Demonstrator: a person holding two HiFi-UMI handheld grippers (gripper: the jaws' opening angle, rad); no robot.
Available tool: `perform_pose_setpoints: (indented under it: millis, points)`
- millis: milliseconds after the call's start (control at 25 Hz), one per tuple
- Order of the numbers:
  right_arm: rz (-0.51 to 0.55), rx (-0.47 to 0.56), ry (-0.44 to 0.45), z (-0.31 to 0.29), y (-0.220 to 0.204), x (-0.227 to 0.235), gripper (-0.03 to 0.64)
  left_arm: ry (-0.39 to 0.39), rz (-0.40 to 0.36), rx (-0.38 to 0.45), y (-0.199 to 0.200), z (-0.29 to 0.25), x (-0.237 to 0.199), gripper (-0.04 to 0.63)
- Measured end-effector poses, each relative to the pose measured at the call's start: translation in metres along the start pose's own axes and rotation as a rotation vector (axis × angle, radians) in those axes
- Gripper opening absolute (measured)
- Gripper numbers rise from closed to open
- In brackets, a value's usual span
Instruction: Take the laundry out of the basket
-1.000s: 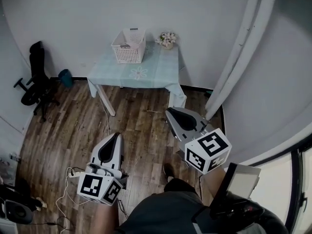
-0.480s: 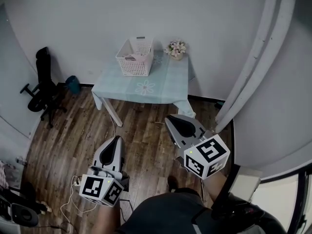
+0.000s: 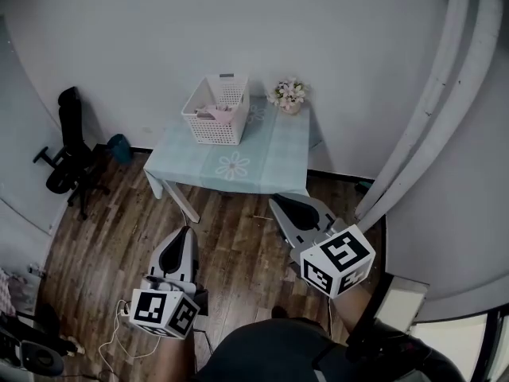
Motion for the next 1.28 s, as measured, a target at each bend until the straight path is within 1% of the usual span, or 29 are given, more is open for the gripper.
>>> perform_pose_setpoints:
  millis: [240,360,480,680,880,1040,1280]
  points:
    - [-0.021,-0.002,0.034,-0.019,-0.009,0.038,0.017,0.043,-0.011,-0.013,-0.013,-0.033,-0.005,0.009]
    - [-0.035,0.001,0.036,-0.032,-0.012,0.056,0.017,0.049,-0.028,-0.03,-0.016,-0.047,-0.008,0.011]
    - [-0.051,0.001,0.041,-0.045,-0.016,0.065,0.017,0.054,-0.033,-0.047,-0.02,-0.057,-0.014,0.011]
    - [-0.05,-0.011,0.049,-0.071,-0.03,0.071,0.017,0.052,-0.029,-0.037,-0.025,-0.073,-0.036,0.011]
    - [-0.028,-0.016,0.037,-0.107,-0.039,0.076,0.017,0.026,-0.015,-0.007,-0.027,-0.098,-0.068,0.009]
    - [-0.007,-0.027,0.032,-0.147,-0.043,0.076,0.017,0.008,-0.012,0.016,-0.024,-0.121,-0.102,0.011]
    - [0.013,-0.048,0.019,-0.214,-0.053,0.077,0.017,-0.014,0.019,0.008,-0.025,-0.156,-0.163,0.011]
Point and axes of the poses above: the fingertips, and each gripper's own axes: z backward along the fingers, x to its right, y out of its top, the point moved 1 cm from there along z, backward along the fingers, and after that the axes turned 13 degrees about x, right-handed, at the moved point
